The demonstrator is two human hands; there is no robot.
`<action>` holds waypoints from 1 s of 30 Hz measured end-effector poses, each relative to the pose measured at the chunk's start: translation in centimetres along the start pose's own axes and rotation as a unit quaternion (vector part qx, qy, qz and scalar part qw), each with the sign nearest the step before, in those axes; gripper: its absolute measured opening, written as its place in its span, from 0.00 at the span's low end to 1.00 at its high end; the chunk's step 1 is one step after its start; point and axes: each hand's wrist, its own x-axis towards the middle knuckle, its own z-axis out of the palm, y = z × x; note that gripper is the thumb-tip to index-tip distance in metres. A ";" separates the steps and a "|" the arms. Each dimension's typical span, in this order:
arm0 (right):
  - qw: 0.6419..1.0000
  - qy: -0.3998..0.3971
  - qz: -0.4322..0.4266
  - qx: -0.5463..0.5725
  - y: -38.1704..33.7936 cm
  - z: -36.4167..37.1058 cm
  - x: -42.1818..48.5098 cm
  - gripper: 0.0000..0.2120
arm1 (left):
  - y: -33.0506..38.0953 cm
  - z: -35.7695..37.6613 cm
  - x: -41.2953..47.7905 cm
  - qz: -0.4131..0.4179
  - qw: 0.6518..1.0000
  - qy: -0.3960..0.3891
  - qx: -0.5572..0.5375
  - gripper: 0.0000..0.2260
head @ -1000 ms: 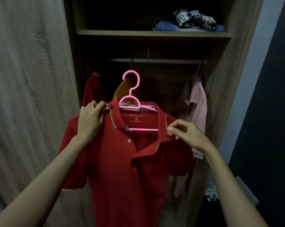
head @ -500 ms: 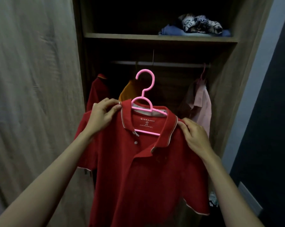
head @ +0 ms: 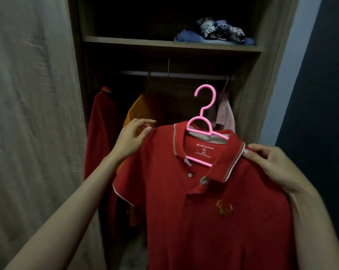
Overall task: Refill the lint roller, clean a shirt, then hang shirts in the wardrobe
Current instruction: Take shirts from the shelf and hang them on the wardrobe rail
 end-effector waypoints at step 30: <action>0.948 0.315 0.023 0.030 5.7 15.5 28.5 0.07 | -14.4 -9.5 5.2 -0.015 0.903 0.281 0.325 0.29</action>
